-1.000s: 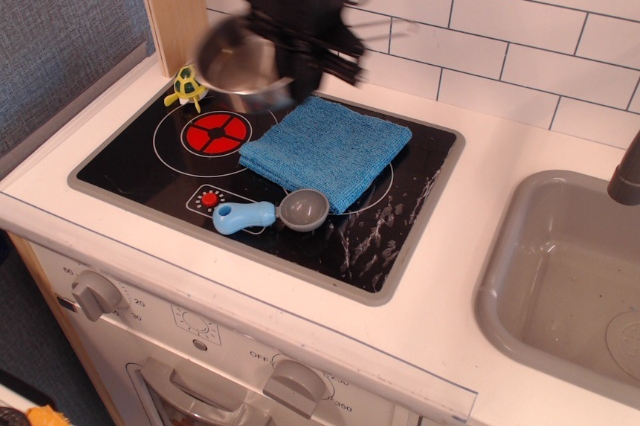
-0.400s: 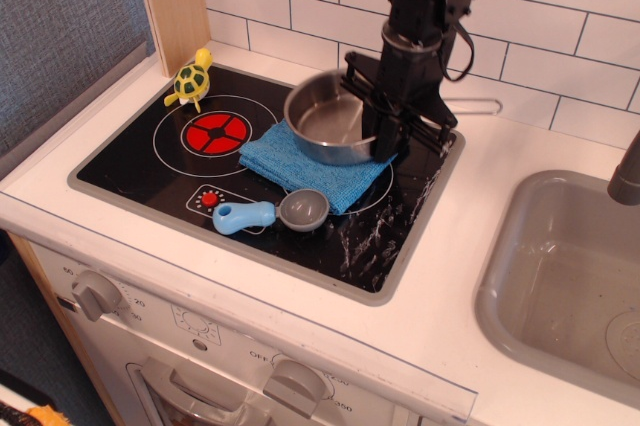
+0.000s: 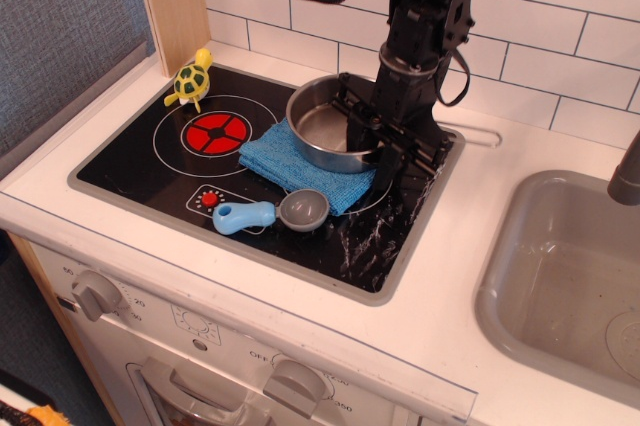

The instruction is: Put the pot on the blue cloth.

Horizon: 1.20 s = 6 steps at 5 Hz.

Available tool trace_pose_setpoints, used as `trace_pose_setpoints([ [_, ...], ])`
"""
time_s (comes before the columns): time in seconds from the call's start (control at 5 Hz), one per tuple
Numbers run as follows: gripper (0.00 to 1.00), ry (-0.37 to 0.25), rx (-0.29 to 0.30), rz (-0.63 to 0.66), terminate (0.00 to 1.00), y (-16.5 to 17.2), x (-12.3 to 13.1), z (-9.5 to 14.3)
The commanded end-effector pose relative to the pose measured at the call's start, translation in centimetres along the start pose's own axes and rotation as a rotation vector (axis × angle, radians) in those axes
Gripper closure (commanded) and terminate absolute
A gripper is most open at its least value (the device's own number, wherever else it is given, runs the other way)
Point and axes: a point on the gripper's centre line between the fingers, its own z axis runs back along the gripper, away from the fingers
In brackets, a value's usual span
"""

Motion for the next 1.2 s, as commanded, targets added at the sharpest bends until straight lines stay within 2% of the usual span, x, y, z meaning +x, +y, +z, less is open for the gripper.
trace_pose_setpoints([
  [0.0,0.0,-0.122,0.005,0.045,0.0,1.3,-1.0,4.2],
  [0.4,0.0,-0.183,-0.008,0.07,0.0,2.6,-2.3,6.6],
  [0.6,0.0,-0.25,-0.033,0.045,0.0,3.4,-3.4,8.5],
  [1.0,0.0,-0.25,-0.033,0.045,0.0,3.4,-3.4,8.5],
])
